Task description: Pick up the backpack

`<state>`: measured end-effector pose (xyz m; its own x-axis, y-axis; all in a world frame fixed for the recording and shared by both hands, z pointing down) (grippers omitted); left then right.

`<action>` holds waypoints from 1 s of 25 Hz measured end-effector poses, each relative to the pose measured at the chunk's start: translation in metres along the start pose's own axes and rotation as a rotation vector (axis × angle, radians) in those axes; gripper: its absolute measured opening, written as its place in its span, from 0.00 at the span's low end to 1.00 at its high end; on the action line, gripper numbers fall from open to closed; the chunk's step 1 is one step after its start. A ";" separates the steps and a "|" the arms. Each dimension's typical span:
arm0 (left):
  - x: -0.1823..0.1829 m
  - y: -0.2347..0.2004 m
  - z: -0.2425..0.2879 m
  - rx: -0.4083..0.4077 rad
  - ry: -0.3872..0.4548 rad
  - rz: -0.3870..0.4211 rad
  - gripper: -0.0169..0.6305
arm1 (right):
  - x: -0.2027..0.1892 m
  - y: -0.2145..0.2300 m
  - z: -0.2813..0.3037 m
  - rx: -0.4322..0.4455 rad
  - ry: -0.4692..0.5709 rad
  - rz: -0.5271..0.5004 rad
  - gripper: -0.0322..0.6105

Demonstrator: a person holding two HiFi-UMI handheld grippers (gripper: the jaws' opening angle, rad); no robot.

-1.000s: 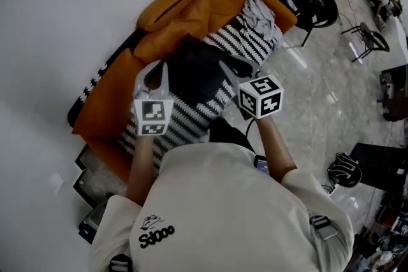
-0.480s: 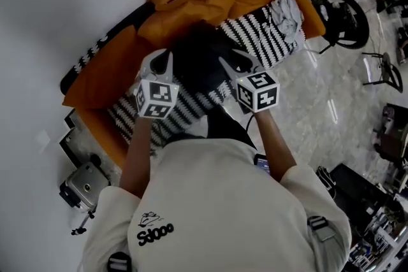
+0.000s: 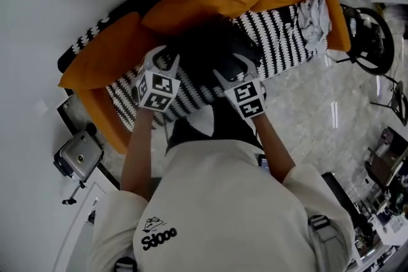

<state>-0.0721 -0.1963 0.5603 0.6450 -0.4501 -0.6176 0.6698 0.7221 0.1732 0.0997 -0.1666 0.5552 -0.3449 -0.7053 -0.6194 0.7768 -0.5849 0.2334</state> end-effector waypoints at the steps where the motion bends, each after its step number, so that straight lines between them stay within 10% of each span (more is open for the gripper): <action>1: -0.006 -0.003 0.008 -0.002 -0.017 -0.018 0.25 | -0.005 0.001 0.011 0.008 -0.025 -0.047 0.47; 9: -0.027 -0.017 0.054 -0.014 -0.070 -0.149 0.33 | -0.043 0.002 0.077 0.067 -0.156 -0.326 0.54; 25: -0.045 0.009 0.111 -0.162 -0.081 -0.219 0.41 | -0.065 0.024 0.126 0.027 -0.195 -0.234 0.66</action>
<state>-0.0543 -0.2282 0.6750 0.5232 -0.6403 -0.5624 0.7329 0.6748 -0.0865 0.0744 -0.1858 0.6957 -0.6095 -0.6120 -0.5040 0.6510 -0.7491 0.1225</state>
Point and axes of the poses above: the fingertips, and each gripper's own axes: z forward along the fingers, y to its right, x out of its top, the point moved 4 cm from there along -z, backward along the fingers, and after that the axes turned 9 degrees about z, right-handed, at the moved point
